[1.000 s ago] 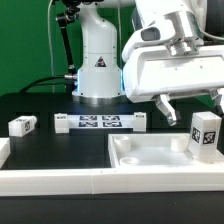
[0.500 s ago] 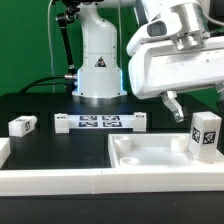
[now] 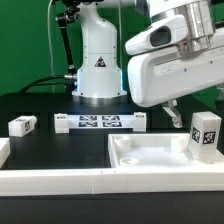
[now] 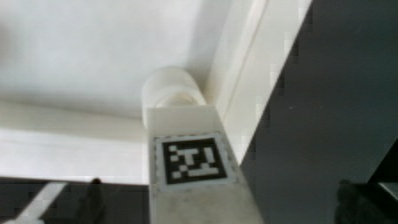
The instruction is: Assemble square table
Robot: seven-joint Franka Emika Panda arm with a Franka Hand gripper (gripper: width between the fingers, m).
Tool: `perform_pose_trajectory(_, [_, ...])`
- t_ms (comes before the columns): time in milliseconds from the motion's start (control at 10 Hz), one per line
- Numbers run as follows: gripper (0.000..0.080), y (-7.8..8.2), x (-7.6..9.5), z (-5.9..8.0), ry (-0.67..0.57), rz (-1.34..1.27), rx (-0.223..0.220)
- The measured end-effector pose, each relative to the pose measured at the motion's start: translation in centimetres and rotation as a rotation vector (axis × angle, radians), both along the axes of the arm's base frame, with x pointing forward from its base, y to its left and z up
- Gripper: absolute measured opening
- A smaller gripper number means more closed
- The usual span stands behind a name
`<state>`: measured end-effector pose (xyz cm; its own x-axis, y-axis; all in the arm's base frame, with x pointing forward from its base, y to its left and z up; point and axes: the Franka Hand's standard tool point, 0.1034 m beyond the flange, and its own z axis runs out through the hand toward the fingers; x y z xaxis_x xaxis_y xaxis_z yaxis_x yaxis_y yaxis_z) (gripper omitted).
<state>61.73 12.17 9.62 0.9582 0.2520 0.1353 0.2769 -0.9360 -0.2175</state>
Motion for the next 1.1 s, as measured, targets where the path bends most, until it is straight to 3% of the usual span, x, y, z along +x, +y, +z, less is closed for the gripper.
perform_pose_trajectory(200, [0.0649, -0.1, 0.1, 0.0, 0.011, 0.001, 0.001])
perform_pose_trajectory(300, [0.0649, -0.6, 0.1, -0.2, 0.016, -0.017, -0.014])
perform_pose_trajectory(600, [0.0649, 0.8, 0.4, -0.2, -0.026, -0.015, -0.084])
perform_pose_trajectory(1100, [0.0649, 0.6, 0.5, -0.2, -0.032, 0.007, -0.091])
